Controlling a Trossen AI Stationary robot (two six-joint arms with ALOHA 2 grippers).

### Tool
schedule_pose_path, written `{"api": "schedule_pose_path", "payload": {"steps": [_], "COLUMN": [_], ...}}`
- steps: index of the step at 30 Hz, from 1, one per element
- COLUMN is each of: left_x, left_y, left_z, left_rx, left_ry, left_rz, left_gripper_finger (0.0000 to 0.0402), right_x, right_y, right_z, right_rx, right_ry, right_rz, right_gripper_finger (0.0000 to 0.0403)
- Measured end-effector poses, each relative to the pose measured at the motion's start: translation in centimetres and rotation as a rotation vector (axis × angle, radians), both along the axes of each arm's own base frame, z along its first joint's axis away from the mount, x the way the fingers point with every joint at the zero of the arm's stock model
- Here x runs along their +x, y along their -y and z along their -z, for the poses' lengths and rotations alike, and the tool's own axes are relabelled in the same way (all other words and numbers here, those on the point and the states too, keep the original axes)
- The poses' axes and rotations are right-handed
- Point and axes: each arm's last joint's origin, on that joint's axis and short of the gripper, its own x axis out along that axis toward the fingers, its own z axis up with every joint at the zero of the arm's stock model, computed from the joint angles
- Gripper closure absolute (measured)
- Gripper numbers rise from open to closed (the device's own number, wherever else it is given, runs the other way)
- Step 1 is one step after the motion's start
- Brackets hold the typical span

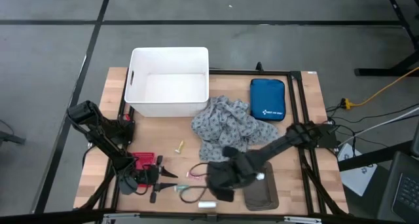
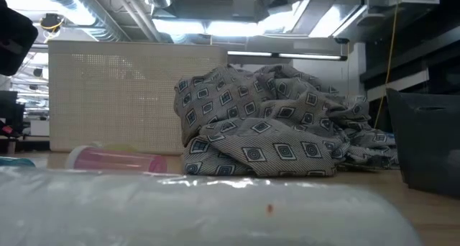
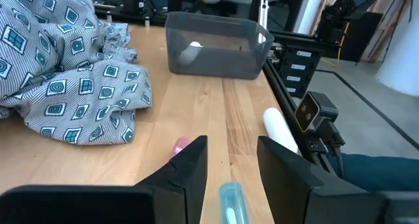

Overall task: Pick & Place Medicine items
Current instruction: Put the right white rolled gauze into the black bin

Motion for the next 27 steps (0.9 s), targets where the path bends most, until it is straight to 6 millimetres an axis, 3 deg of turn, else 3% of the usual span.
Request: {"api": "schedule_pose_path", "payload": {"steps": [5, 10, 22, 27], "left_x": [-0.2, -0.2, -0.2, -0.2], "left_y": [0.1, 0.1, 0.1, 0.1], "left_z": [0.0, 0.1, 0.1, 0.1], "left_rx": [-0.007, -0.004, -0.001, 0.000], "left_ry": [-0.002, -0.004, -0.004, -0.004], "left_rz": [0.005, 0.005, 0.003, 0.004], "left_gripper_finger": [0.0272, 0.0272, 0.0272, 0.0272], "right_x": [-3.9, -5.8, -8.2, -8.5], "right_y": [-1.2, -3.3, -3.2, -3.3], "right_z": [-1.9, -0.7, 7.3, 10.7], "right_rx": [-0.084, -0.101, -0.223, -0.167], "right_ry": [-0.021, -0.038, -0.357, -0.396], "right_rz": [0.035, 0.007, -0.020, -0.076], "right_gripper_finger": [0.0363, 0.0362, 0.0359, 0.0360]}}
